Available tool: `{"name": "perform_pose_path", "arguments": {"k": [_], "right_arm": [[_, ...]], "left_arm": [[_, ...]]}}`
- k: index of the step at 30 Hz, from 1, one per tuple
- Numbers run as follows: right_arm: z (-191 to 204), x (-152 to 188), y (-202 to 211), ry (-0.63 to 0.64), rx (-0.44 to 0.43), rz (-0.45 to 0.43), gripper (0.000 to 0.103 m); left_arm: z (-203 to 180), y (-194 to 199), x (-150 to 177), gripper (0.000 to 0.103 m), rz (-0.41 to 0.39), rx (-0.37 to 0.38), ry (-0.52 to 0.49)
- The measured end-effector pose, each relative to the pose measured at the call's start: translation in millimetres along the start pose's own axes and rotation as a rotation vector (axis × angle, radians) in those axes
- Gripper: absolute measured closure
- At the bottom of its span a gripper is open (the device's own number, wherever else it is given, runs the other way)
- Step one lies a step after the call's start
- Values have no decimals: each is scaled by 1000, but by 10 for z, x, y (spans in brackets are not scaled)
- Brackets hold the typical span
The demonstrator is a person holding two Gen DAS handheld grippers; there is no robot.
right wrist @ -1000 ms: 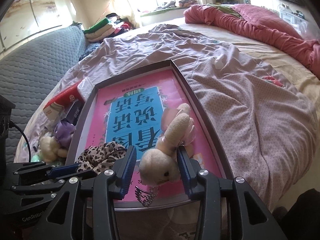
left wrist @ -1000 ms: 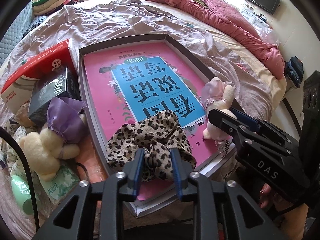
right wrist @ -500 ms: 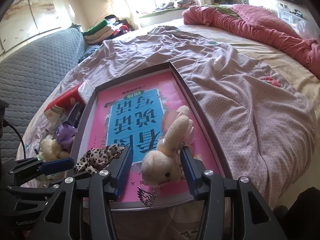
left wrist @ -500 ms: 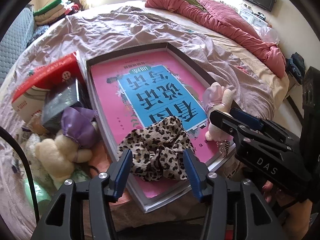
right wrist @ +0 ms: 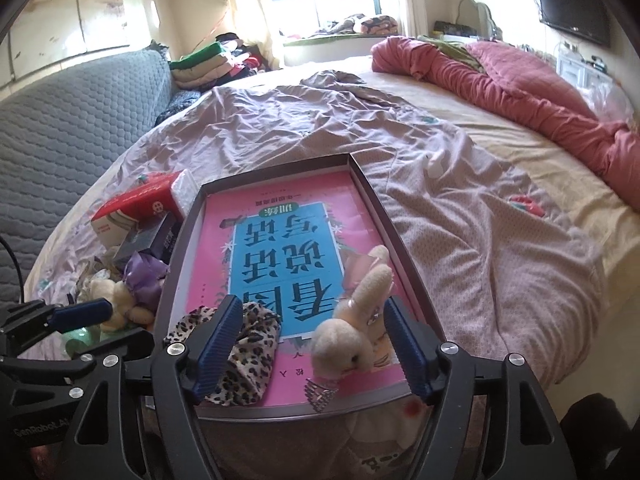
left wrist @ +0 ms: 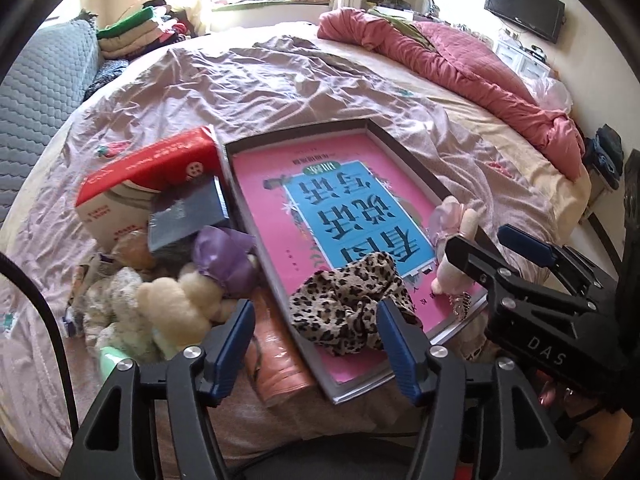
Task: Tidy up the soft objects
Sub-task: 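Open the left gripper dropping the scrunchie onto the tray while the right gripper releases the bunny there, then move both open grippers back to the pile of soft items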
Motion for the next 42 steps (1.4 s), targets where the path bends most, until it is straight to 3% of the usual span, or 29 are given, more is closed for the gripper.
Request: {"name": "perform_pose_path", "arguments": {"k": [8, 21, 30, 42], "right_arm": [[81, -44, 186, 9, 4, -44, 25], [262, -160, 490, 31, -3, -131, 20], [393, -160, 551, 43, -14, -129, 20], [582, -184, 664, 60, -34, -137, 19]], "left_arm": [[179, 190, 40, 32, -25, -25, 37], [381, 440, 39, 31, -65, -57, 65], [598, 590, 69, 22, -87, -72, 112], [996, 767, 217, 22, -99, -93, 185]]}}
Point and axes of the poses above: each gripper's, at about its wrist camera, not at the fingertips, and y roughly against the way its jaws point, z to its left, x to its underside, the point moved 7 cm from there along -y, roughly the way its jaws point, and after that the axes turned 6 degrees about -y, right-handed, at the moved point
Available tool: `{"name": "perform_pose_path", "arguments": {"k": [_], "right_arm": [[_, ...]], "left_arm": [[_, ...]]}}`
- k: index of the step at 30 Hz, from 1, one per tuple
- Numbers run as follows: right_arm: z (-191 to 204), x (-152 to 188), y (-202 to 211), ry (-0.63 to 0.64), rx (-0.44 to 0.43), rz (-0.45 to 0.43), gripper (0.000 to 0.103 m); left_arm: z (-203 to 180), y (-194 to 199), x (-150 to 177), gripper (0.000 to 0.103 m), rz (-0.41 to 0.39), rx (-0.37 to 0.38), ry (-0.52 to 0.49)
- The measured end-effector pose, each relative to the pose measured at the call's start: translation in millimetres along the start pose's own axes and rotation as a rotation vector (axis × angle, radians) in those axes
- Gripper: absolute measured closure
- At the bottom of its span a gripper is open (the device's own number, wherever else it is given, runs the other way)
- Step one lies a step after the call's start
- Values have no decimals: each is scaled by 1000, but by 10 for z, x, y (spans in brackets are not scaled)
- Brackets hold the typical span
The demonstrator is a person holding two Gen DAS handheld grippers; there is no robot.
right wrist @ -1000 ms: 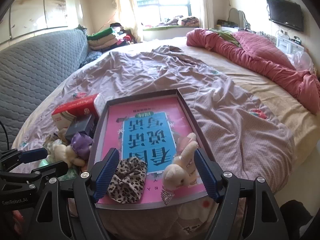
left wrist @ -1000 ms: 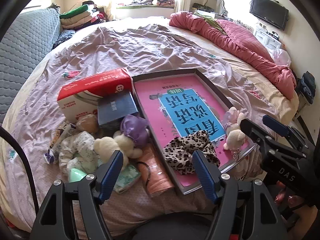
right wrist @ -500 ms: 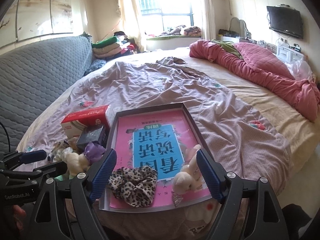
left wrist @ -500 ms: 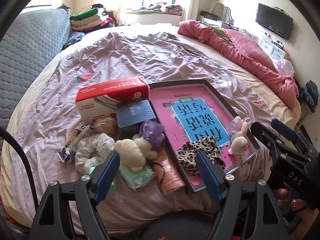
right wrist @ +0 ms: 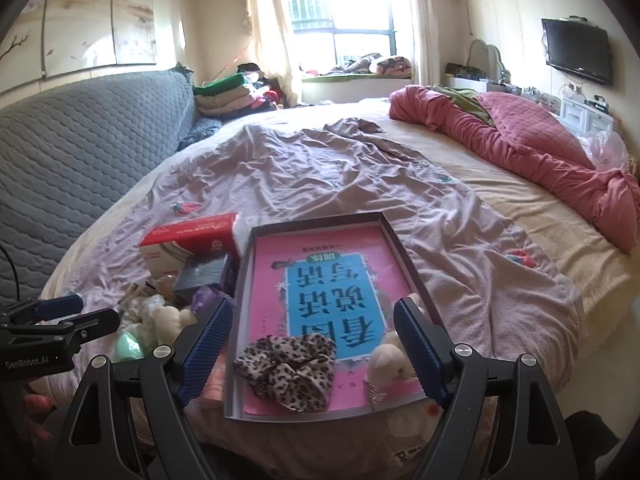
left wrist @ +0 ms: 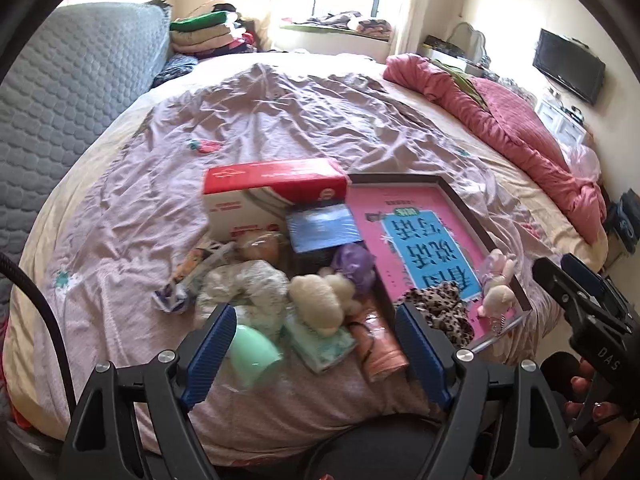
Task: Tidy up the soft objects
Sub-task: 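Move both open grippers back to the pile of soft items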
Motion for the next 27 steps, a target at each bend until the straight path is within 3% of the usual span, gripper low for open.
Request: {"name": "perform_pose_path", "arguments": {"k": [13, 27], "right_arm": [[299, -4, 19, 22, -50, 11, 19], [728, 82, 42, 115, -93, 47, 19]], "left_arm": [[648, 154, 61, 22, -17, -47, 83], [978, 195, 251, 22, 17, -43, 152]]}}
Point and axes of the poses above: each gripper's, at about its wrist camera, not at the fingertips, and y roughly against the way its jaws point, z to its left, x to its underside, the point moved 7 cm from there along -y, roughly the way its jaws point, and after that the axes turned 6 degrees about -y, right-handed, at the moved point
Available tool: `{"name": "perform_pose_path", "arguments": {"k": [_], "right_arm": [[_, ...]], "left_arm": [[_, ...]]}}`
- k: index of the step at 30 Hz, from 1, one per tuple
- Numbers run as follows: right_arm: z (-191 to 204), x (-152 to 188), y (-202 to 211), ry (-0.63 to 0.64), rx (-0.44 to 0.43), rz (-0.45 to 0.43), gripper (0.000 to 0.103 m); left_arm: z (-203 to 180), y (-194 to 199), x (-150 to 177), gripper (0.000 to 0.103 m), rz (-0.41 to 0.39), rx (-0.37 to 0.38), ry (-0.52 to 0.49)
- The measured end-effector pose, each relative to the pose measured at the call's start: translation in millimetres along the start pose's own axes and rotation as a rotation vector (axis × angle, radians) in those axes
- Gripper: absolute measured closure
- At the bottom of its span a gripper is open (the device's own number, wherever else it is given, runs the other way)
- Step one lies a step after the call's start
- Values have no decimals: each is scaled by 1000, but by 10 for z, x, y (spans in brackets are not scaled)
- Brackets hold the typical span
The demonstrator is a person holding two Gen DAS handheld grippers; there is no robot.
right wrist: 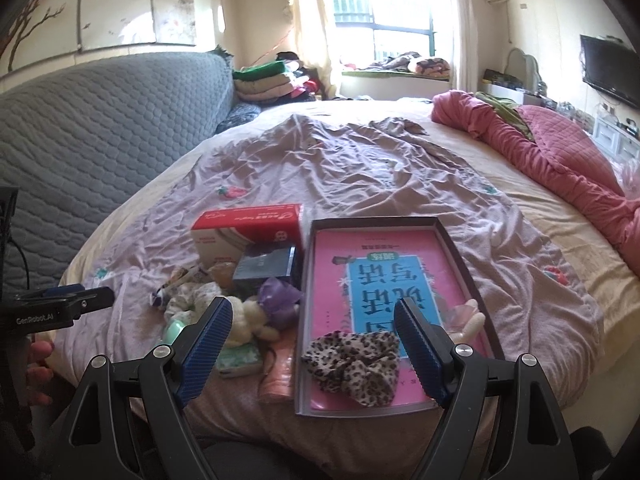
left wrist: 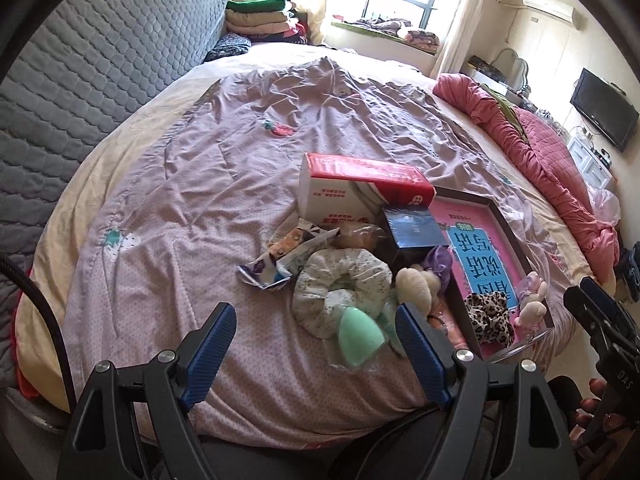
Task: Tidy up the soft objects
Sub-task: 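Move both open grippers back to the pile of soft items, then grasp the bagged mint-green sponge with the left gripper while the right gripper grasps the cream teddy bear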
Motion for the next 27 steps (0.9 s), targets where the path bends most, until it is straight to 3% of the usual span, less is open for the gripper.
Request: {"name": "perform_pose_path", "arguments": {"k": [14, 19, 27], "right_arm": [[431, 296, -318, 105, -37, 120, 19], [594, 492, -536, 165, -35, 188, 19], [570, 591, -795, 175, -21, 217, 19]], "left_arm": [[12, -161, 158, 22, 39, 29, 18], [-89, -330, 291, 22, 86, 50, 0], [-213, -558, 373, 22, 133, 83, 0]]}}
Point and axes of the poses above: each gripper's, at about its wrist camera, not at the fingertips, and y roughly against the way its jaws point, z to its left, x to its underside, the point moved 7 cm from there along -y, roughly the way its jaws point, and after that the axes turned 6 degrees about -y, right-handed, at the moved point
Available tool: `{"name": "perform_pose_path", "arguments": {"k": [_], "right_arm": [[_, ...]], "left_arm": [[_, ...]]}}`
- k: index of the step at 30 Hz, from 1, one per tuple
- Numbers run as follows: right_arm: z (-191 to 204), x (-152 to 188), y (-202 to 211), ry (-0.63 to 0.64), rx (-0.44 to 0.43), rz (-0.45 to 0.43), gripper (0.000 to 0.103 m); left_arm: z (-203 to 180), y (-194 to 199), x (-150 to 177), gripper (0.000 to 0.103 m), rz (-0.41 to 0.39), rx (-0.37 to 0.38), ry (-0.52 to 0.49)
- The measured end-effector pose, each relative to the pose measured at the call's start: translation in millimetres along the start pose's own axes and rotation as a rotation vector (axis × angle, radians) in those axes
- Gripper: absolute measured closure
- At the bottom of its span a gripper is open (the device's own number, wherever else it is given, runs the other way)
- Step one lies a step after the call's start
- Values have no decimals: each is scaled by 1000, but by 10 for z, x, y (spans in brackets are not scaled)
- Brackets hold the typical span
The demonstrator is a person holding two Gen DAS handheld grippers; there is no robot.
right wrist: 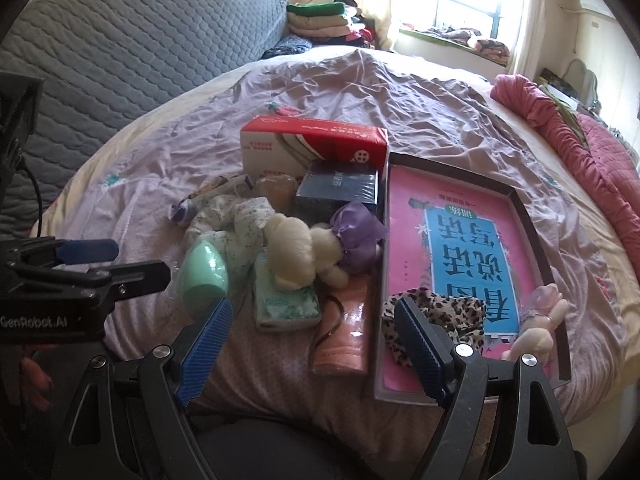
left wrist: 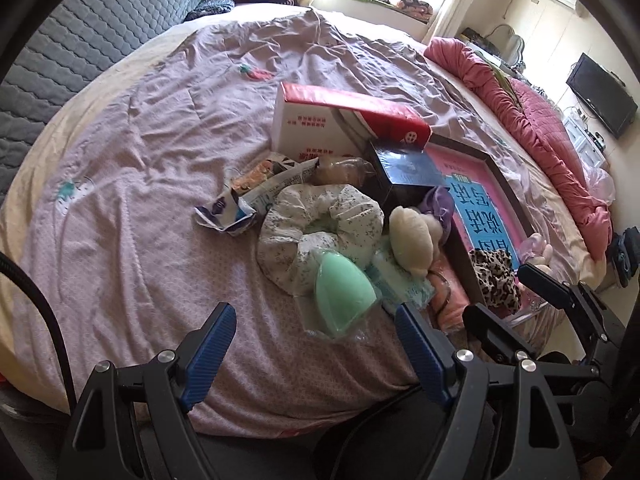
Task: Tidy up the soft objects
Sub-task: 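Grasp the bagged mint-green sponge with the left gripper while the right gripper grasps the cream teddy bear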
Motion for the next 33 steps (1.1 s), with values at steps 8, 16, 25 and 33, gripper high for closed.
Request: {"name": "perform_pose_path", "arguments": {"k": [8, 16, 25, 33], "right_arm": [[-161, 7, -190, -5, 31, 4, 19], [-172, -44, -345, 3, 22, 10, 19], [7, -147, -543, 42, -11, -9, 19], [126, -165, -820, 176, 112, -6, 19]], "left_arm": [[-17, -348, -107, 22, 65, 19, 38], [58, -511, -59, 22, 102, 18, 65], [196, -532, 8, 28, 96, 109, 134], [261, -519, 18, 29, 93, 111, 125]]}}
Point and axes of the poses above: each gripper's, at about its wrist camera, not at the fingertips, and y roughly against the way its jaws point, z to its left, x to its underside, the point moved 7 cm from there along -y, roughly the way its jaws point, and after that the axes turned 6 degrees about -y, right-handed, at the moved point
